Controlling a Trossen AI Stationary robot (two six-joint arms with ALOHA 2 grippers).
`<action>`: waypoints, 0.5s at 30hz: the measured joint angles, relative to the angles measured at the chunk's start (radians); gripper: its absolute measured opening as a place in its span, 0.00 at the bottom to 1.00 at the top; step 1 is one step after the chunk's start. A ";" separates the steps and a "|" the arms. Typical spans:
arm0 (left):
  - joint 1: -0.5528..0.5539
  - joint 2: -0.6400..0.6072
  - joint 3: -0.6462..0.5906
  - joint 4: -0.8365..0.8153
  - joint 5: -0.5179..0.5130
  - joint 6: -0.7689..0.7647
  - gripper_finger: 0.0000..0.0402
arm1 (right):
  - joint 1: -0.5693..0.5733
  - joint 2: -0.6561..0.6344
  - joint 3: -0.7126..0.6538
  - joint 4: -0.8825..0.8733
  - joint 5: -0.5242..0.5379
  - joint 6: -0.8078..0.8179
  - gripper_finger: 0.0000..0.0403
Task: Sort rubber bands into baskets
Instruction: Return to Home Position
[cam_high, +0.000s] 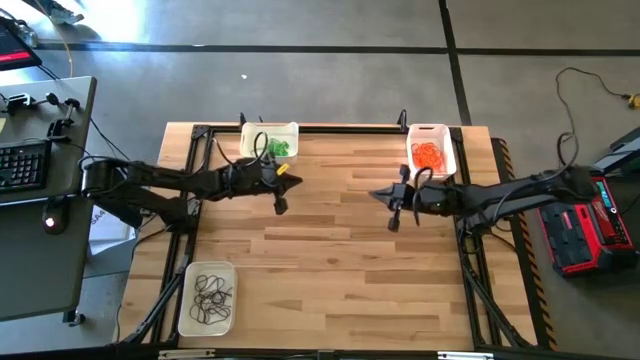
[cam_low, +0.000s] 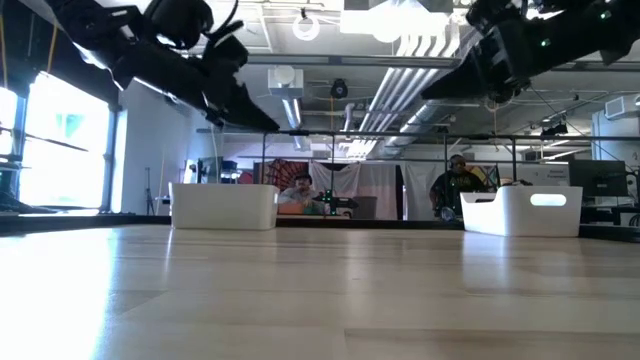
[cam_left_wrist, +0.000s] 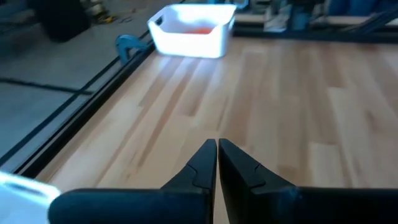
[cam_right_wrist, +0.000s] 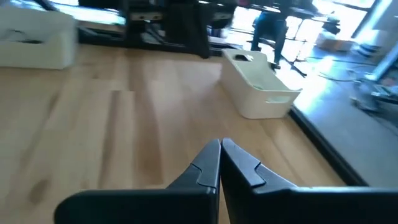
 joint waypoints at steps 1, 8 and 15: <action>0.000 -0.007 0.000 0.003 0.015 0.003 0.02 | -0.006 -0.017 0.000 -0.013 -0.028 0.000 0.00; 0.000 -0.008 -0.018 0.106 0.109 0.007 0.02 | -0.041 -0.086 0.000 -0.112 -0.105 -0.004 0.00; 0.004 -0.017 -0.153 0.330 0.148 -0.031 0.02 | -0.065 -0.119 0.000 -0.131 -0.206 -0.027 0.00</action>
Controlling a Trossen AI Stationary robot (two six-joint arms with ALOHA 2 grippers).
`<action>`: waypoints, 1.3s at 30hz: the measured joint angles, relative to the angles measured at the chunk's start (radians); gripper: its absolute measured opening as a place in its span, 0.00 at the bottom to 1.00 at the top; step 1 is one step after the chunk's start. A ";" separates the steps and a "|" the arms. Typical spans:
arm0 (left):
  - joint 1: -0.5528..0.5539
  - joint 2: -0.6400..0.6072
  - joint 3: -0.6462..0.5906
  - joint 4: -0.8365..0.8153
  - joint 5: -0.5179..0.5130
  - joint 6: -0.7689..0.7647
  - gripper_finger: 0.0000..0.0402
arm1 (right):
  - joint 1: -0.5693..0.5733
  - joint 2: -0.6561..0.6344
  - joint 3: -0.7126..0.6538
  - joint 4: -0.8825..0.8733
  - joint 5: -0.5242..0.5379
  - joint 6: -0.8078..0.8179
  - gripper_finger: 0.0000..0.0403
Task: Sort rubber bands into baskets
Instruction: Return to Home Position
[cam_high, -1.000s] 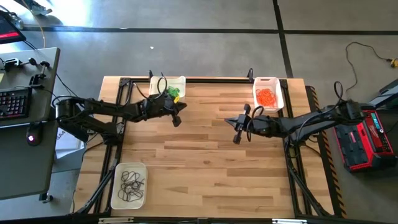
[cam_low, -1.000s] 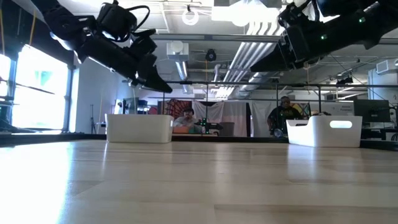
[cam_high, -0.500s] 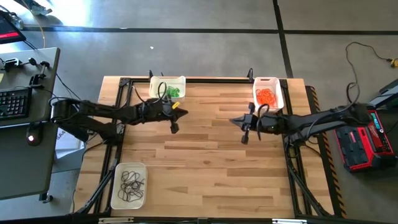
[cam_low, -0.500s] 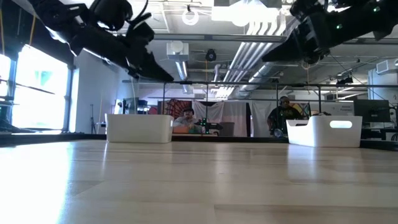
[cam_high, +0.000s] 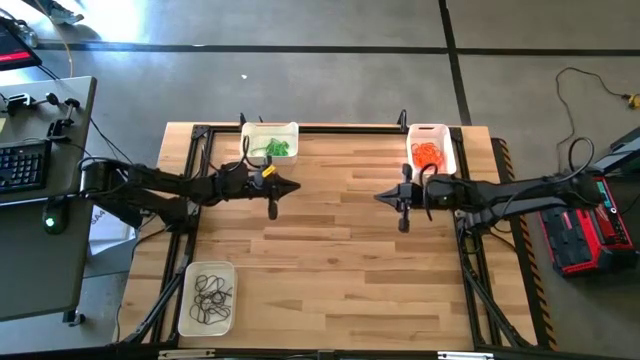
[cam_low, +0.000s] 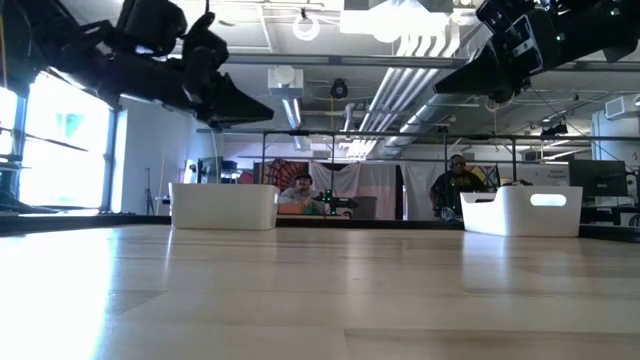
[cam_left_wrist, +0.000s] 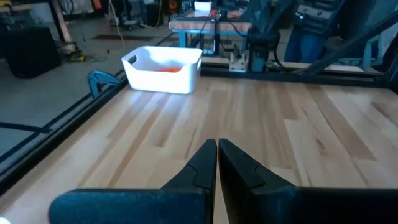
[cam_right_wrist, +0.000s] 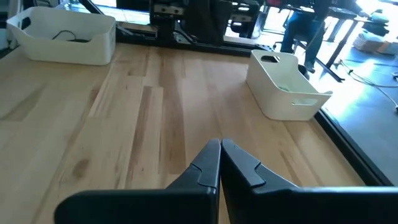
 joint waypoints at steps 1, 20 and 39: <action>0.000 -0.005 -0.009 0.000 0.000 -0.006 0.02 | -0.003 -0.005 0.000 -0.006 -0.007 0.000 0.00; -0.002 -0.213 -0.073 -0.114 0.011 0.017 0.02 | -0.008 -0.139 -0.002 -0.100 -0.011 0.005 0.00; -0.003 -0.258 -0.073 -0.119 0.061 0.032 0.02 | -0.013 -0.508 -0.261 -0.028 -0.017 0.050 0.00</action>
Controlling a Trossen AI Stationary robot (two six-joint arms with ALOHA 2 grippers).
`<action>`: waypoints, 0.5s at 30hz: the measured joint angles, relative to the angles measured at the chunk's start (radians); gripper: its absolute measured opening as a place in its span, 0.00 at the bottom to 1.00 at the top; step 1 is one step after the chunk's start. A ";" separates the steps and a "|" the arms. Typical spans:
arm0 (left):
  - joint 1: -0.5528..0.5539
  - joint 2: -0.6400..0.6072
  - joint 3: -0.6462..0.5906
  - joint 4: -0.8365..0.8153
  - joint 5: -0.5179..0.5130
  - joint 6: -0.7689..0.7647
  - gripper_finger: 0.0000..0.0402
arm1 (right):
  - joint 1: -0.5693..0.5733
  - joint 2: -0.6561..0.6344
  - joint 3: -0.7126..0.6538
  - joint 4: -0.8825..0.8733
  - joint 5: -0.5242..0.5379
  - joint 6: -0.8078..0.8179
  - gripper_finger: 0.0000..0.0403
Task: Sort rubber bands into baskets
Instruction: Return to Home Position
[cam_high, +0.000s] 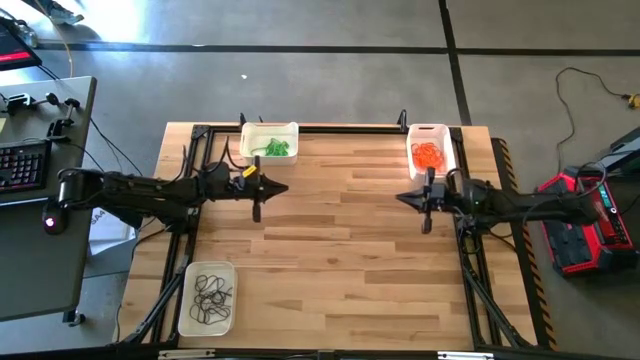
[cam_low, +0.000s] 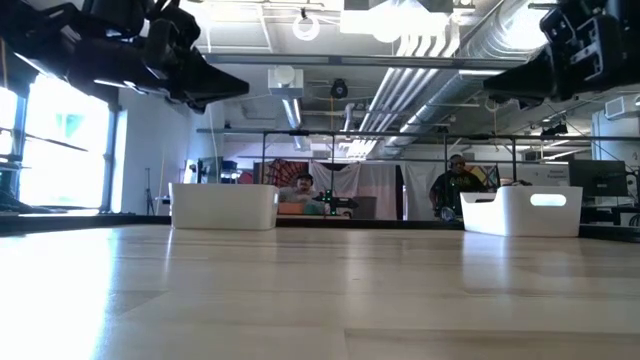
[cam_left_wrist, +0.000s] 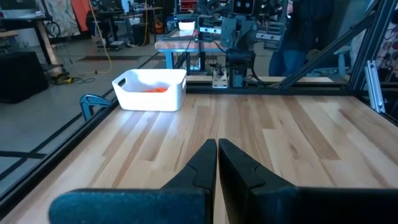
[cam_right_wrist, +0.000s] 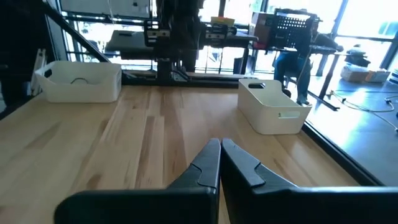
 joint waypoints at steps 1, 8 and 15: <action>0.000 -0.004 0.000 -0.001 0.000 0.000 0.02 | 0.000 -0.024 -0.006 -0.016 0.000 0.003 0.00; 0.000 -0.049 0.000 -0.043 0.000 0.006 0.02 | 0.000 -0.161 -0.060 -0.064 0.008 0.011 0.00; 0.000 -0.092 0.000 -0.059 0.030 0.007 0.02 | 0.000 -0.260 -0.093 -0.106 0.020 0.011 0.00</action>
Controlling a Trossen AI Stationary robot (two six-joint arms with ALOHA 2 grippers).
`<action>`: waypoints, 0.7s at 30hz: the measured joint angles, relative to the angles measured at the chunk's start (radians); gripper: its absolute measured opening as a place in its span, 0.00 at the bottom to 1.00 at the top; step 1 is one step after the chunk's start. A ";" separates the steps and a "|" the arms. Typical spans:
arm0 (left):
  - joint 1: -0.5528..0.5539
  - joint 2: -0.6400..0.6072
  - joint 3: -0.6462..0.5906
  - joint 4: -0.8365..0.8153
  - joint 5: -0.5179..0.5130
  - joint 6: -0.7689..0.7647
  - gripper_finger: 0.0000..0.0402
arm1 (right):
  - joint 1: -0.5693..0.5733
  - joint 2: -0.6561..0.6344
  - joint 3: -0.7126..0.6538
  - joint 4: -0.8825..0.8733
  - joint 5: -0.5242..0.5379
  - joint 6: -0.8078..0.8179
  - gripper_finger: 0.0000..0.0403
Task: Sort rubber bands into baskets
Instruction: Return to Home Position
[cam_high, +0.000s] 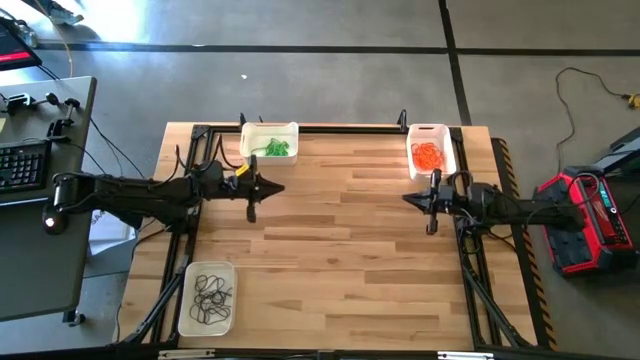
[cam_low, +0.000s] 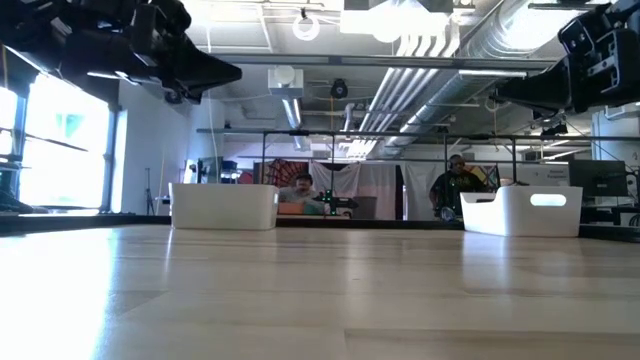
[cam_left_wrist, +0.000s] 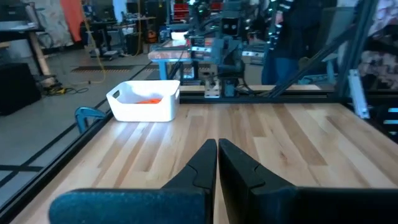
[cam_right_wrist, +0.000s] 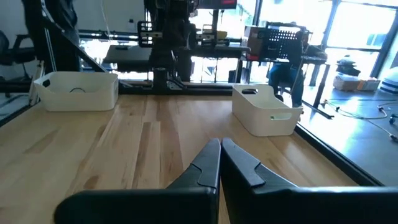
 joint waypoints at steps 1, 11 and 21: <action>0.000 -0.006 0.000 -0.004 0.008 0.000 0.02 | 0.000 -0.014 -0.004 -0.005 0.000 0.000 0.00; 0.000 -0.064 0.000 -0.075 0.009 0.008 0.02 | 0.000 -0.081 -0.006 -0.090 0.046 -0.004 0.00; 0.000 -0.243 -0.147 0.010 -0.022 -0.008 0.02 | 0.000 -0.082 -0.006 -0.098 0.068 -0.004 0.00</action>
